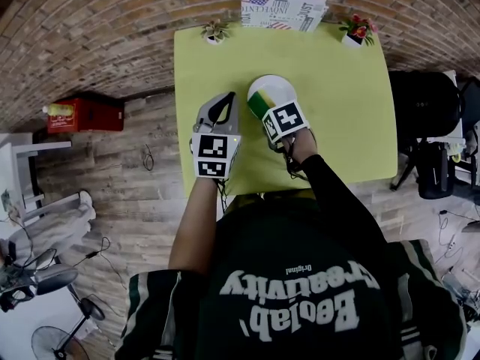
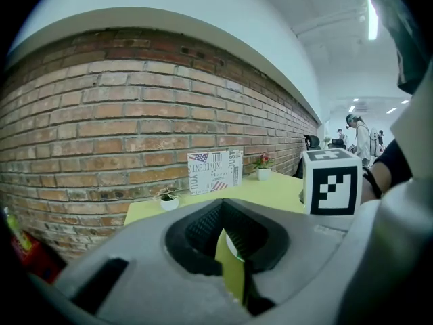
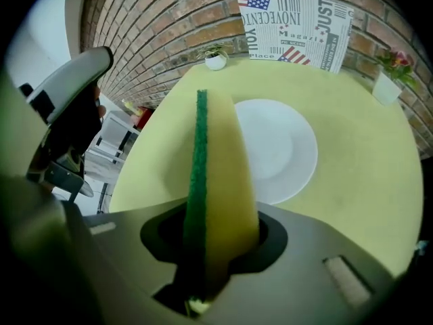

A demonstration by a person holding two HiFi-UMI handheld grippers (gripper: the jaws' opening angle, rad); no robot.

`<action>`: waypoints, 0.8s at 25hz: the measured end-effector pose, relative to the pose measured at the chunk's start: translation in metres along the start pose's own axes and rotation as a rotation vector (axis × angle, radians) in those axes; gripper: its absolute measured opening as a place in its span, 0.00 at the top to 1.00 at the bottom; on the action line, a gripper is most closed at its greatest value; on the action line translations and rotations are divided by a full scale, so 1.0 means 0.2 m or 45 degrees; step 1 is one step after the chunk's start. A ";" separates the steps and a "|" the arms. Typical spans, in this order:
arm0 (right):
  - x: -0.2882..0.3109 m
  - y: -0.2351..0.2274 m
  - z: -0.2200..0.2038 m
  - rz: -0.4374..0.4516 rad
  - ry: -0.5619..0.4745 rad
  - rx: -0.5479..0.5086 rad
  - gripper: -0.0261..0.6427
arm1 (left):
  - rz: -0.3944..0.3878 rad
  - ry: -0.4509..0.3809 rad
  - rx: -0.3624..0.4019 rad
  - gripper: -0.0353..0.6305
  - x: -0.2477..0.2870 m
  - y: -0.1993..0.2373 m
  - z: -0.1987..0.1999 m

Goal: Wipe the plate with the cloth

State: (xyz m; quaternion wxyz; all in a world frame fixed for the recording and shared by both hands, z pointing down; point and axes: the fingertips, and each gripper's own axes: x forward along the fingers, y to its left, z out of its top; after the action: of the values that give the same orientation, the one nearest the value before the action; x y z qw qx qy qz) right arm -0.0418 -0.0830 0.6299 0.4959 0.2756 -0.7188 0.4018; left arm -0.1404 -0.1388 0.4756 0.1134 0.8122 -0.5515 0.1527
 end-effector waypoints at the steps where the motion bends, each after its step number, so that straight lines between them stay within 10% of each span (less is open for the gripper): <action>1: -0.01 -0.02 0.00 -0.010 -0.002 0.009 0.76 | -0.004 0.000 0.000 0.94 0.00 0.00 0.00; 20: -0.19 -0.42 -0.14 -0.145 -0.059 0.248 0.76 | -0.159 -0.007 0.067 0.94 0.20 -0.25 0.08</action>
State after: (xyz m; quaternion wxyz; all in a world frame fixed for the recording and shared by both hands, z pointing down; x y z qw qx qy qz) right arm 0.0532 -0.1030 0.6256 0.4721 0.3721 -0.6709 0.4343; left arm -0.0783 -0.1596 0.4747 0.0997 0.8481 -0.4958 0.1578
